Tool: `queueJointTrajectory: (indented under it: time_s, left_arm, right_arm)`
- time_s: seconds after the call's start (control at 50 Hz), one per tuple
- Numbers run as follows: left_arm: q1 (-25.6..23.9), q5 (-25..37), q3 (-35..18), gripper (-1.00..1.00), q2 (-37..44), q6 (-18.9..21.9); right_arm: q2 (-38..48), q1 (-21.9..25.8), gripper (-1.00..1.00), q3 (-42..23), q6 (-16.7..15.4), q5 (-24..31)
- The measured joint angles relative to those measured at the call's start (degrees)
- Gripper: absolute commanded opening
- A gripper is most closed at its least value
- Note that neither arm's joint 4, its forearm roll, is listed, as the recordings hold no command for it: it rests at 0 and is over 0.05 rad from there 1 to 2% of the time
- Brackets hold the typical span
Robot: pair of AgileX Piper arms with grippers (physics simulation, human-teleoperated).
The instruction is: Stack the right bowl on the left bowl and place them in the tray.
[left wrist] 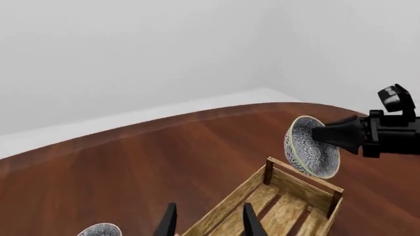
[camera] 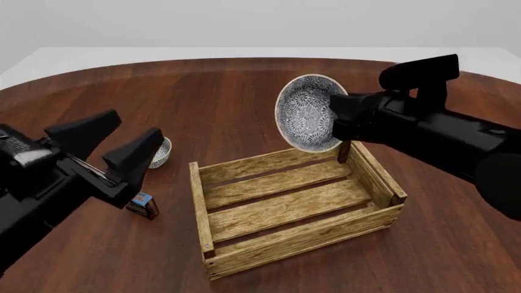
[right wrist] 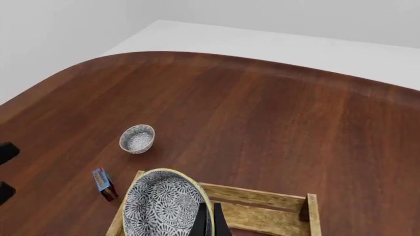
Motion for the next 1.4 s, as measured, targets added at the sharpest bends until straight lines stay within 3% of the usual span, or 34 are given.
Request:
queueJointTrajectory:
  time_s: [0.42, 0.78, 1.4]
  left_arm:
    - [-7.78, -0.91, -11.5, 1.0, 17.01, 1.86]
    - [-11.85, 0.54, -19.59, 1.0, 24.79, 2.03]
    - [-11.95, -0.89, -27.93, 1.0, 38.25, 0.13]
  right_arm:
    - [0.1, 0.44, -1.0, 0.21, 0.15, -0.09]
    - [1.6, 0.64, -1.0, 0.15, 0.06, -0.75]
    - [3.85, 0.6, -1.0, -0.19, -0.1, -1.49]
